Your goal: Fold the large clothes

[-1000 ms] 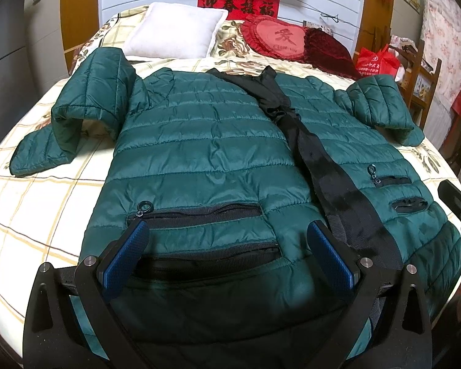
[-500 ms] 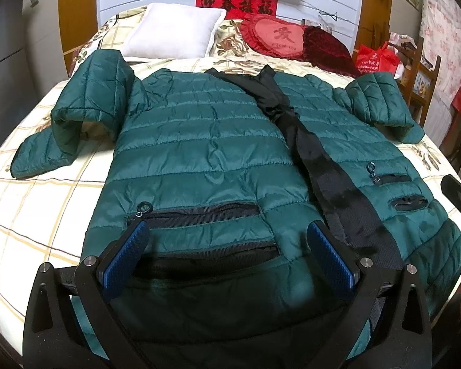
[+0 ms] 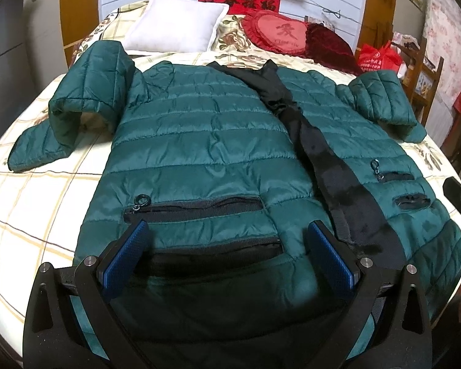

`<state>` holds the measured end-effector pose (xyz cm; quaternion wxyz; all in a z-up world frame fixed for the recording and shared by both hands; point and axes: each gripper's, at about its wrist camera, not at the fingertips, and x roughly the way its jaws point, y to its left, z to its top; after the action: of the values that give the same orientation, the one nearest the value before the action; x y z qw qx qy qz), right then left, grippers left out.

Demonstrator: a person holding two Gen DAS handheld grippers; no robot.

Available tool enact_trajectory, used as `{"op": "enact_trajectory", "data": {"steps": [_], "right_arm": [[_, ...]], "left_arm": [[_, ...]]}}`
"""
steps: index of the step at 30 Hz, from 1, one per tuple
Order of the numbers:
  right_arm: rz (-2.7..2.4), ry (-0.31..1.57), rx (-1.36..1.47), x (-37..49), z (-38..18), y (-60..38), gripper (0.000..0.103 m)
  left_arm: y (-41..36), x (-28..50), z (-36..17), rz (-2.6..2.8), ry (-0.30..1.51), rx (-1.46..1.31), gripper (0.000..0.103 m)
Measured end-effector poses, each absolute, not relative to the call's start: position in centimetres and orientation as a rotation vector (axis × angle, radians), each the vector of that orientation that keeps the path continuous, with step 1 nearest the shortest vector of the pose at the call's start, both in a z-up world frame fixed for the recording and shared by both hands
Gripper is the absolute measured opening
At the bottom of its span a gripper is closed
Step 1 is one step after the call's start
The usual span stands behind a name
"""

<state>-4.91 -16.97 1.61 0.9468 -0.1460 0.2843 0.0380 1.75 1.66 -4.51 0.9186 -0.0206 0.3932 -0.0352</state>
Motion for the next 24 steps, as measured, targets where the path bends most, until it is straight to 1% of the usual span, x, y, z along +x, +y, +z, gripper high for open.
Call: {"op": "enact_trajectory", "data": {"steps": [24], "right_arm": [[0.06, 0.627, -0.324, -4.2, 0.5, -16.5, 0.103]], "left_arm": [[1.4, 2.1, -4.7, -0.051, 0.823, -0.019, 0.103]]}}
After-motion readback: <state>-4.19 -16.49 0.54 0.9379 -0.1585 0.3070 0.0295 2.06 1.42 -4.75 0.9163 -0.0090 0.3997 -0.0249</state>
